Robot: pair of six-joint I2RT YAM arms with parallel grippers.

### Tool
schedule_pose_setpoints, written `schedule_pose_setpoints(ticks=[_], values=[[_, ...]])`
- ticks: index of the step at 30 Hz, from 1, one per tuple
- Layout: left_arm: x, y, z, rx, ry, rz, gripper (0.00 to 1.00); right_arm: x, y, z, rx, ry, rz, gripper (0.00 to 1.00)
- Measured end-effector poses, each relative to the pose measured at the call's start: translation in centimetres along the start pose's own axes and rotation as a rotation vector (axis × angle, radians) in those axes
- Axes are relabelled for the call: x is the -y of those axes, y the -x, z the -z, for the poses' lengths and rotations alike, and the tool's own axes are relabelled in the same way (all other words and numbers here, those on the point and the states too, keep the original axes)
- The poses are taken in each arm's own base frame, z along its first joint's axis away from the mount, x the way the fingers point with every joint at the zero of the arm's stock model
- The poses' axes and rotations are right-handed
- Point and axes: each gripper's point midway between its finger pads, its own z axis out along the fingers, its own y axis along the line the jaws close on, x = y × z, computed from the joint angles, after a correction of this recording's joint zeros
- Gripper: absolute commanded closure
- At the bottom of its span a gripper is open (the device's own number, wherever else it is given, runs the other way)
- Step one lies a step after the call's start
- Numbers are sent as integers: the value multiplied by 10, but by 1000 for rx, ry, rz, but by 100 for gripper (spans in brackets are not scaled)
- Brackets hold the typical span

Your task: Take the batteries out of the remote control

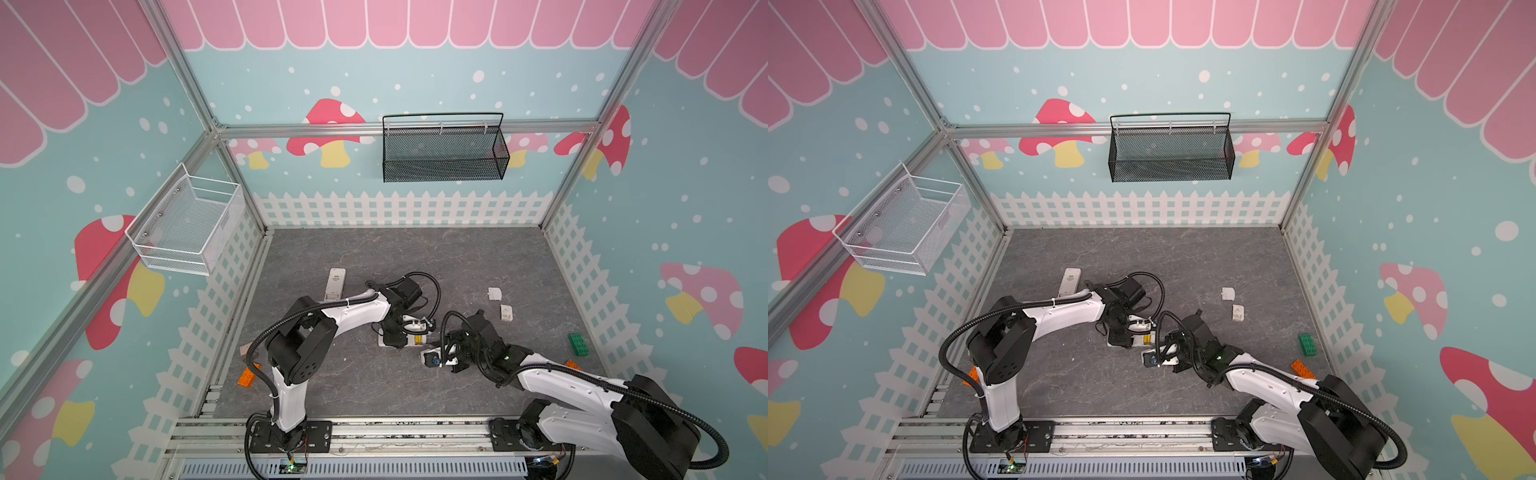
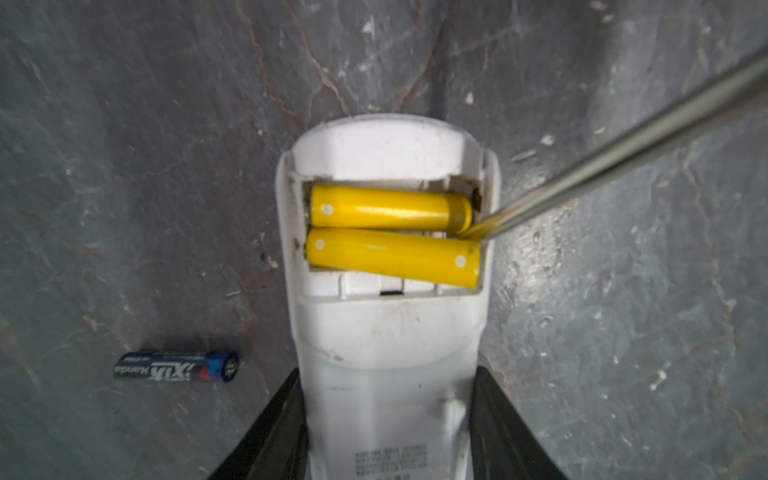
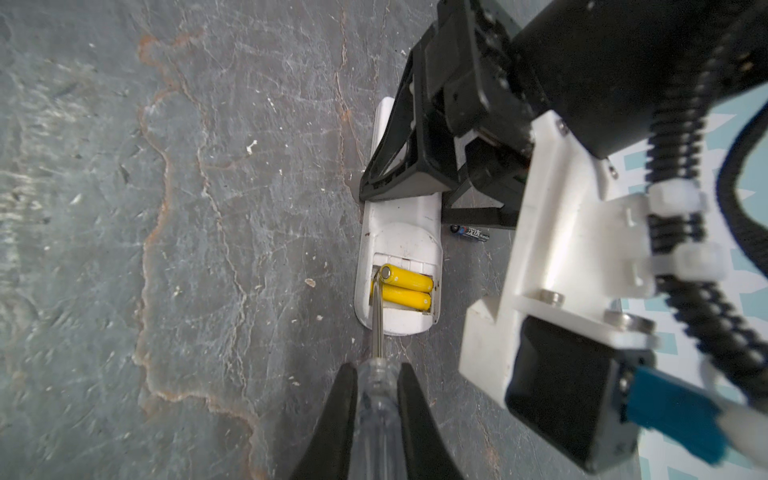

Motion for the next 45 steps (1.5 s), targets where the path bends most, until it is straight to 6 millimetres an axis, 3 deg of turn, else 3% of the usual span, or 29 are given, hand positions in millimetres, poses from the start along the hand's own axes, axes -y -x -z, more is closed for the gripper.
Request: schedule_pose_setpoints(ticks=[5, 10, 12, 26, 35, 45], values=[[-1, 0, 0, -11, 15, -11, 87, 1, -5, -1, -1, -43, -36, 100], [-4, 0, 1, -29, 44, -36, 100, 12, -6, 5, 7, -132, -71, 100], [-8, 0, 2, -37, 70, -42, 100, 15, -5, 7, 18, -165, -87, 100], [-72, -10, 11, -27, 389, -42, 100, 29, -5, 7, 38, -250, -140, 100], [-118, 6, 24, 29, 689, -124, 100, 33, -12, 9, 13, -280, -249, 100], [-142, 22, 48, 101, 904, -180, 100, 61, -30, 38, 9, -408, -483, 100]])
